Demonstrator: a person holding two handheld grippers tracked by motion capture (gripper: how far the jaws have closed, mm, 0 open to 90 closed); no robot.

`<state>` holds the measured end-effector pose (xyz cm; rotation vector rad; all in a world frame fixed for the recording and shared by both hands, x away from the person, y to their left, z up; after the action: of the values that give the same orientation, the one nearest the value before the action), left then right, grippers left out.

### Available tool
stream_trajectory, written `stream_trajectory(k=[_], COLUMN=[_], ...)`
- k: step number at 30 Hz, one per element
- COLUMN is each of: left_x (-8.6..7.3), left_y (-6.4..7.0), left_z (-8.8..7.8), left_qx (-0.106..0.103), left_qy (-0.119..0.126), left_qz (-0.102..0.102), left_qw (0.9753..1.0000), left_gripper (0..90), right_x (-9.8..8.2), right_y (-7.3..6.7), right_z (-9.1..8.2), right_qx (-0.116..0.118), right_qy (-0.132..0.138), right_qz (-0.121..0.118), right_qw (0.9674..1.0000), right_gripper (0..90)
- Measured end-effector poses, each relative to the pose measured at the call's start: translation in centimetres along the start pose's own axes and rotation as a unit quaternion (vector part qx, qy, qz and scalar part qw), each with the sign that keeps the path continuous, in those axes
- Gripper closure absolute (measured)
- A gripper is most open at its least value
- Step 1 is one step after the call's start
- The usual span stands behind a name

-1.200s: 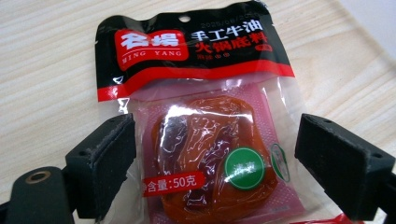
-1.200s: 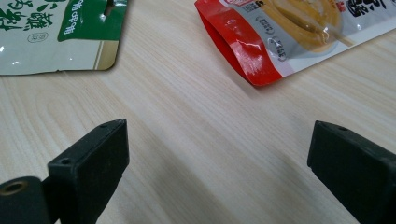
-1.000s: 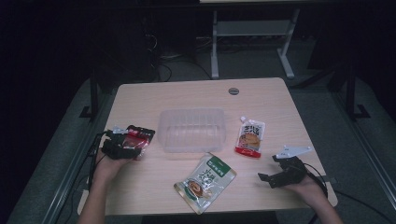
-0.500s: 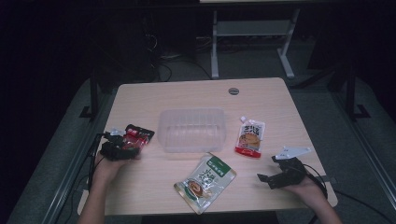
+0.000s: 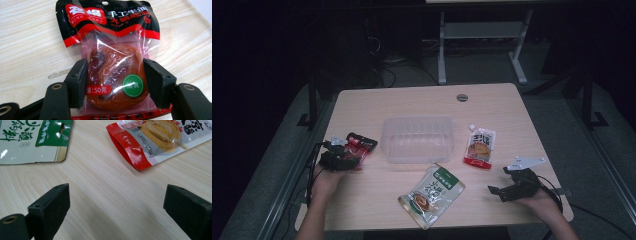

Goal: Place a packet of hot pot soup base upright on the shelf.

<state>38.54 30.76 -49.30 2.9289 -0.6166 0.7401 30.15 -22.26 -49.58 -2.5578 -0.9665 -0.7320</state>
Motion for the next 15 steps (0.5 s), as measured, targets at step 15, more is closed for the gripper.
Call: stream_trajectory(k=[15], left_x=[0.10], left_y=[-0.10], left_z=[-0.56], left_qx=[-0.042], left_qy=[-0.013], left_qz=[0.017], left_qw=[0.9989], left_gripper=[41.3], right_x=[0.03], right_y=[0.15], right_z=[-0.04], right_qx=[-0.003], right_qy=[0.007], right_qz=[-0.006], right_qw=[1.0000], right_gripper=[6.3])
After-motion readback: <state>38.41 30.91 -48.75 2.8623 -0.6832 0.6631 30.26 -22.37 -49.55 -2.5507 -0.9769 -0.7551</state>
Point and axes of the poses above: each handheld gripper's, and its own axes: z roughly forward along the jaws, x roughly out of its top, y roughly to its right, the point moved 5 cm from there along z, roughly forward along the jaws, and after that the axes turned 10 degrees about -y, right-handed, at the moved point
